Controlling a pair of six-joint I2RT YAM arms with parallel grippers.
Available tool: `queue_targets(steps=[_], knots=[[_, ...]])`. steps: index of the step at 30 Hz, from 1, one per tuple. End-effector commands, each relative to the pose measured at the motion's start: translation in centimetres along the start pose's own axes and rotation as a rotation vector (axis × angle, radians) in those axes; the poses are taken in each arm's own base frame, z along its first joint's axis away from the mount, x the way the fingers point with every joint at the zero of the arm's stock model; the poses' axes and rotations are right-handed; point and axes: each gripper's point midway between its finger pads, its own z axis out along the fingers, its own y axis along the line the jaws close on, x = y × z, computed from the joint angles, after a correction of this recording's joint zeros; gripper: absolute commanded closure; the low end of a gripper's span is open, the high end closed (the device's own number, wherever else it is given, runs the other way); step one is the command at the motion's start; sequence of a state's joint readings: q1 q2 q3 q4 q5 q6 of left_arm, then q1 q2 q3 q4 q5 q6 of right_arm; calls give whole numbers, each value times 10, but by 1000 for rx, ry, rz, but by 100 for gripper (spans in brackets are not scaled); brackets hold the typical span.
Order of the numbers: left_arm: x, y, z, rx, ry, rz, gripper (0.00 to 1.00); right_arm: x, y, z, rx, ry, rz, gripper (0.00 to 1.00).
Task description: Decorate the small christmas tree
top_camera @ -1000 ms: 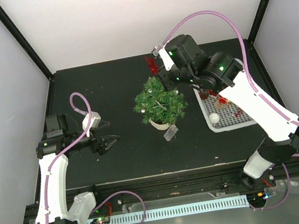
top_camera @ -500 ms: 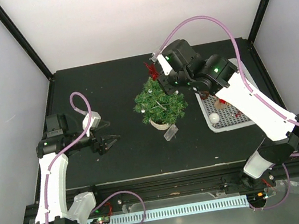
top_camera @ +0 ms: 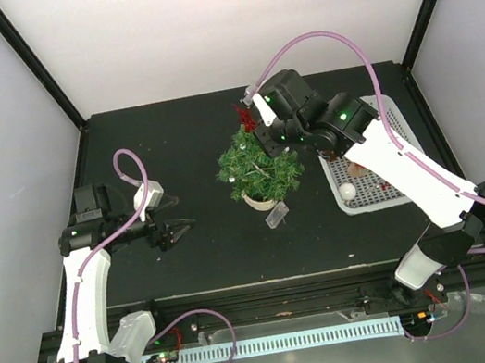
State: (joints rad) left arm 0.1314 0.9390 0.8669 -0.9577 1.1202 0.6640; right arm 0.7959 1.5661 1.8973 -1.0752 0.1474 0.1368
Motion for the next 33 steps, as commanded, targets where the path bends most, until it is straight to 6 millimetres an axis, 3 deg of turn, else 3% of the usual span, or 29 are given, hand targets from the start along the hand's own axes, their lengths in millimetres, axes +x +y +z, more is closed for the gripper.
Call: queue_targets(steps=[1,7,10,14,18,22,25,27,29,33], knots=[[-6,-5,-2,21,-19,23,1,12,3,6,-5,44,-3,99],[-6,-5,-2,23,-18,21,1,3,0,-4,8,21,0,96],[-6,-4,-2,22,-17,18,1,-5,-1,-12,7,-10,9,87],[-6,-3,-1,22,-16,16,1,-15,-3,-23,12,-50,21,64],[-6,-3,-2,19,-15,16,1,-25,-9,-36,34,-94,37,54],[-6,-1,-1,15,-13,9,1,-28,-32,-57,141,-161,97,45],[-5,2,-1,5,-7,-2,1,-10,-62,-64,244,-190,177,39],[-5,4,-1,-3,-6,-2,1,14,-97,-61,306,-190,302,39],[-5,5,-1,-11,-7,-7,1,47,-121,-47,302,-181,434,40],[-4,9,1,-13,1,-26,1,110,-149,-8,284,-112,625,42]])
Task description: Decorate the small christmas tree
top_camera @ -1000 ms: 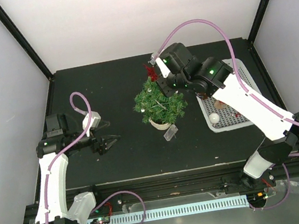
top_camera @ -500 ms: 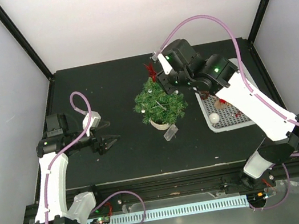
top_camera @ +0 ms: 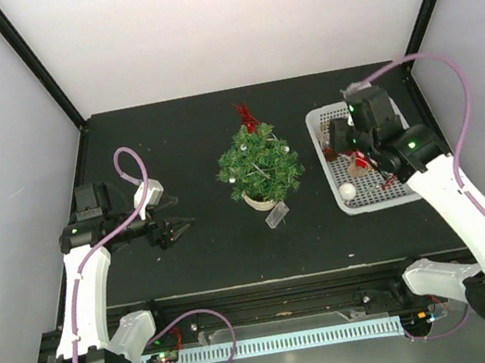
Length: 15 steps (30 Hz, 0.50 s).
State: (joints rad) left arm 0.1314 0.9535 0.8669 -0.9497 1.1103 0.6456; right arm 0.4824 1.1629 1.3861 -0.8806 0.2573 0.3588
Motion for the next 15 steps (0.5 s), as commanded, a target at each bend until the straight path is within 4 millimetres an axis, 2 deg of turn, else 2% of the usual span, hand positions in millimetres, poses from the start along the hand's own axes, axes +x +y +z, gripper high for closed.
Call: queue_targets(steps=[1,4,11,15], knots=[[-5,7,0,-8,-5,-7,1,41,-22,49,-4,74,207,42],[-4,12,2,-10,5,-31,1,61,-39,81,44,115,283,43],[-2,18,4,-9,23,-62,1,84,-99,148,181,191,446,42],[-3,16,3,-16,16,-47,1,93,-115,174,193,218,464,41]])
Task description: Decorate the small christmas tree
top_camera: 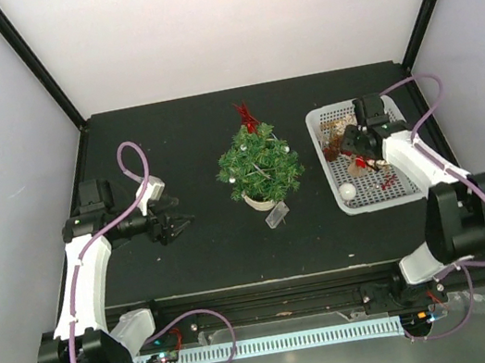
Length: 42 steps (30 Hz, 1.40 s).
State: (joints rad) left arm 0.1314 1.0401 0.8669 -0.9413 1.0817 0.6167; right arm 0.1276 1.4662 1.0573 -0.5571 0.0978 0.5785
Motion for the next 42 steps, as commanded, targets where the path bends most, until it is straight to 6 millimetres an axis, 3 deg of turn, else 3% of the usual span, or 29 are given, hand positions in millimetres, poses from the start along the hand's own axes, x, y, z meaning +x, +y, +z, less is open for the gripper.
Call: queue_targets(steps=[1,6,14,22,28,35,42], knots=[[-14,-3,-6,-16,-32,52,1,-20,4,24,-52,-32,47,41],[-13,-3,-5,-13,-31,47,1,-21,1,47,-68,4,45,40],[-13,-4,-6,-10,-32,51,1,-21,-4,66,-93,23,69,42],[-13,-3,-5,-6,-29,44,1,-14,5,74,-149,49,83,59],[-13,-3,-5,-4,-28,41,1,-9,9,81,-167,78,77,51],[-13,-3,-5,-4,-29,44,1,-4,12,88,-179,107,64,47],[-13,-3,-5,-5,-30,47,1,-8,7,80,-159,77,61,74]])
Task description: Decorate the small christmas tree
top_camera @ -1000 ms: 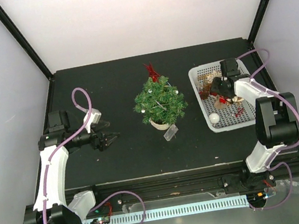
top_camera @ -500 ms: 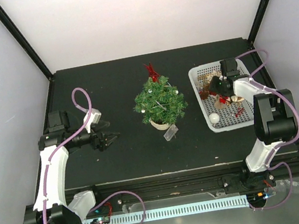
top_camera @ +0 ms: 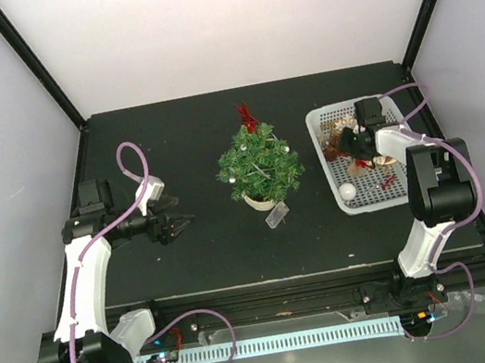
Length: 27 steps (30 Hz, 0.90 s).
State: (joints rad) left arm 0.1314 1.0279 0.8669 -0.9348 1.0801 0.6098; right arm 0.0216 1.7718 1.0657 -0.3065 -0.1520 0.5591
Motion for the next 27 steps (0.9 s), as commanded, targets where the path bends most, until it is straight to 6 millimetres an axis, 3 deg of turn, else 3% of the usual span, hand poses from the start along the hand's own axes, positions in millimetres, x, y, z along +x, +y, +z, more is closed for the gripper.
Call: queue_targets(steps=[1,9,13,21,27], knots=[[-12,-2,-4,2,-24,37,1,-16,8,-18,-14,-68,-17,76],[-11,-1,-3,12,-19,28,1,-22,16,-67,38,-154,-77,71],[-11,-1,-3,14,-19,26,1,-18,36,-104,35,-212,-157,70],[-11,0,-2,13,-17,23,1,34,133,-197,-232,-296,-412,70],[-10,2,-1,15,-13,12,1,64,176,-257,-489,-319,-494,70]])
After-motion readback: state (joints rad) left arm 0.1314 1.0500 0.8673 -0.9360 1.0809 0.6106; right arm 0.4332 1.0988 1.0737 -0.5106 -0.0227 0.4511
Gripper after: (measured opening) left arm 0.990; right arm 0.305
